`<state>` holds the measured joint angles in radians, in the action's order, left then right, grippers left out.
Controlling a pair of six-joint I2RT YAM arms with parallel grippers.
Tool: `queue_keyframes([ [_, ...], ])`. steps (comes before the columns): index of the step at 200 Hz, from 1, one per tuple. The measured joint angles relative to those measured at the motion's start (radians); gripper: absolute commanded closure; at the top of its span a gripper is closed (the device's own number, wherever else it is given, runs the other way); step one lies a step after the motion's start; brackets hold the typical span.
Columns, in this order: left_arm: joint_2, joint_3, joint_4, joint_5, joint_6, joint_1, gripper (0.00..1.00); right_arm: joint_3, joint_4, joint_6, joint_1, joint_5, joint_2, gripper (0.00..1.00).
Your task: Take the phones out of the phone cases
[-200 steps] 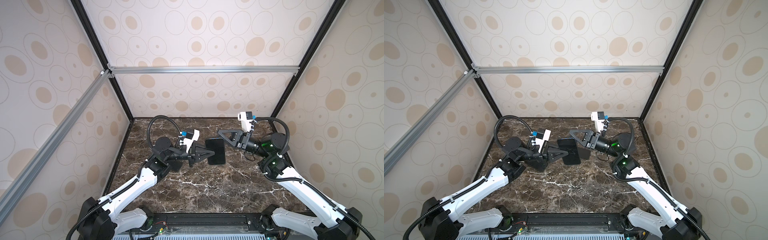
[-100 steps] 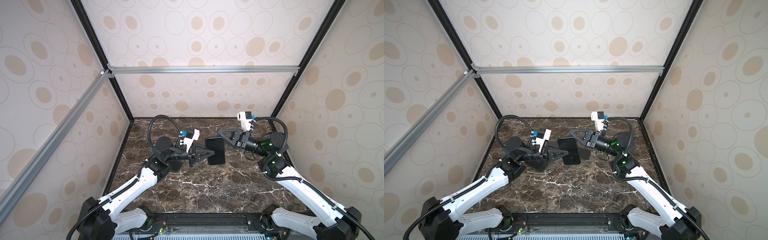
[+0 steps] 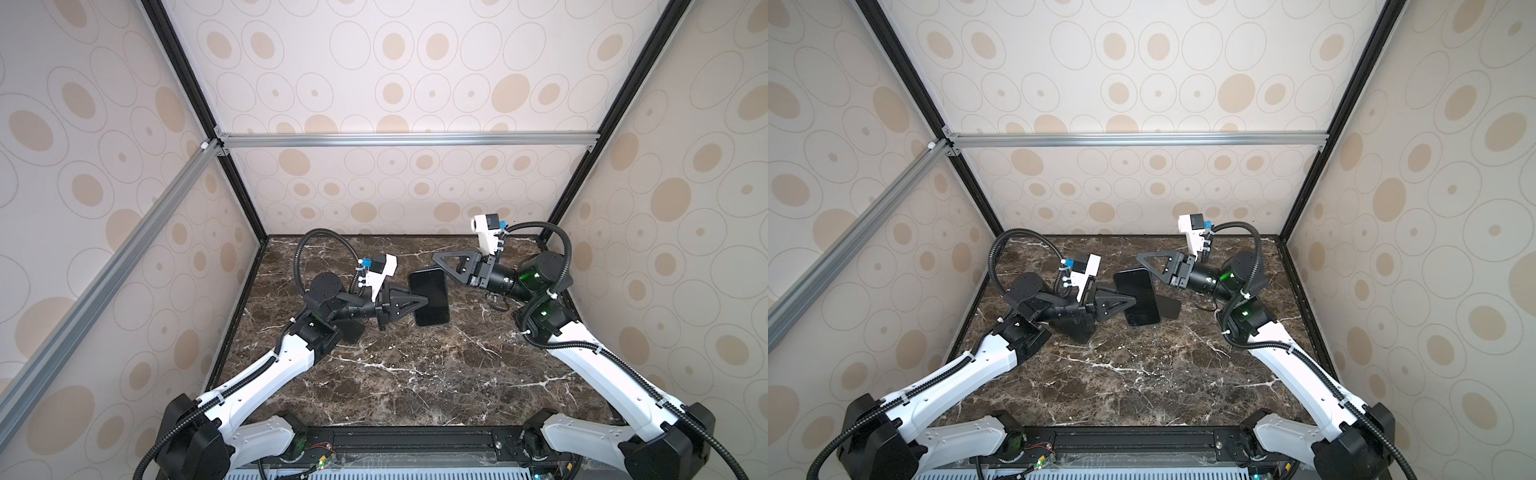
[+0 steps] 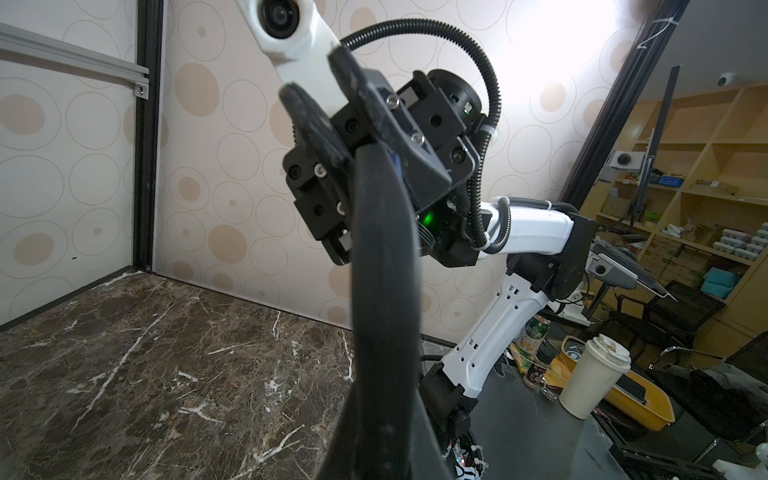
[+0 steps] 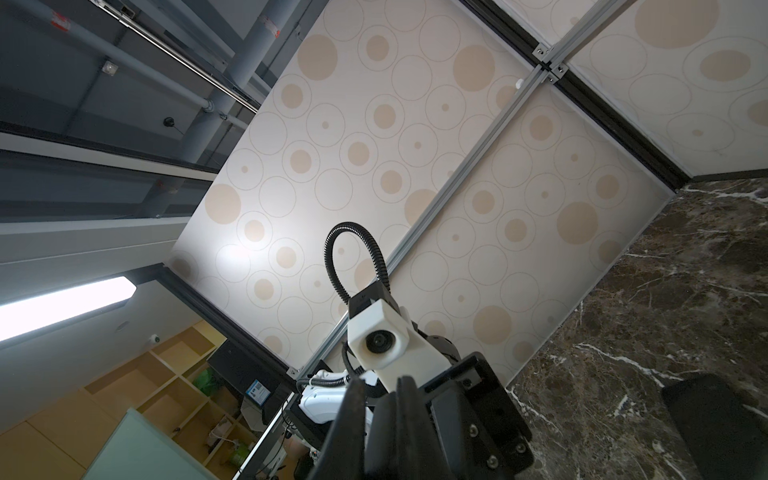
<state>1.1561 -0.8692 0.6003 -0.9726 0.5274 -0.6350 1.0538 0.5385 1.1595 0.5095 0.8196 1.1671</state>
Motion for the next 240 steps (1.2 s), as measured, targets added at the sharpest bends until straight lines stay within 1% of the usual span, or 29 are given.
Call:
queue_keyframes([
  [24, 0.000, 0.000, 0.002, 0.003, 0.004, 0.000, 1.00, 0.003, 0.012, 0.011, -0.008, 0.018, 0.010, 1.00],
  [81, 0.000, 0.000, -0.013, 0.012, 0.003, 0.000, 1.00, -0.013, 0.049, 0.101, -0.014, 0.024, 0.021, 1.00],
  [115, 0.000, 0.000, -0.021, 0.004, 0.004, 0.000, 1.00, -0.024, 0.023, 0.104, -0.014, 0.013, 0.006, 1.00],
  [152, 0.000, 0.000, -0.028, 0.006, 0.009, 0.000, 1.00, -0.021, 0.047, 0.115, -0.018, 0.022, 0.026, 1.00],
  [191, 0.000, 0.000, -0.033, 0.026, 0.012, 0.001, 1.00, 0.033, 0.051, 0.062, -0.027, 0.081, 0.081, 1.00],
  [240, 0.000, 0.000, -0.018, 0.021, 0.019, -0.002, 1.00, 0.067, 0.019, -0.066, -0.041, 0.115, 0.093, 1.00],
])
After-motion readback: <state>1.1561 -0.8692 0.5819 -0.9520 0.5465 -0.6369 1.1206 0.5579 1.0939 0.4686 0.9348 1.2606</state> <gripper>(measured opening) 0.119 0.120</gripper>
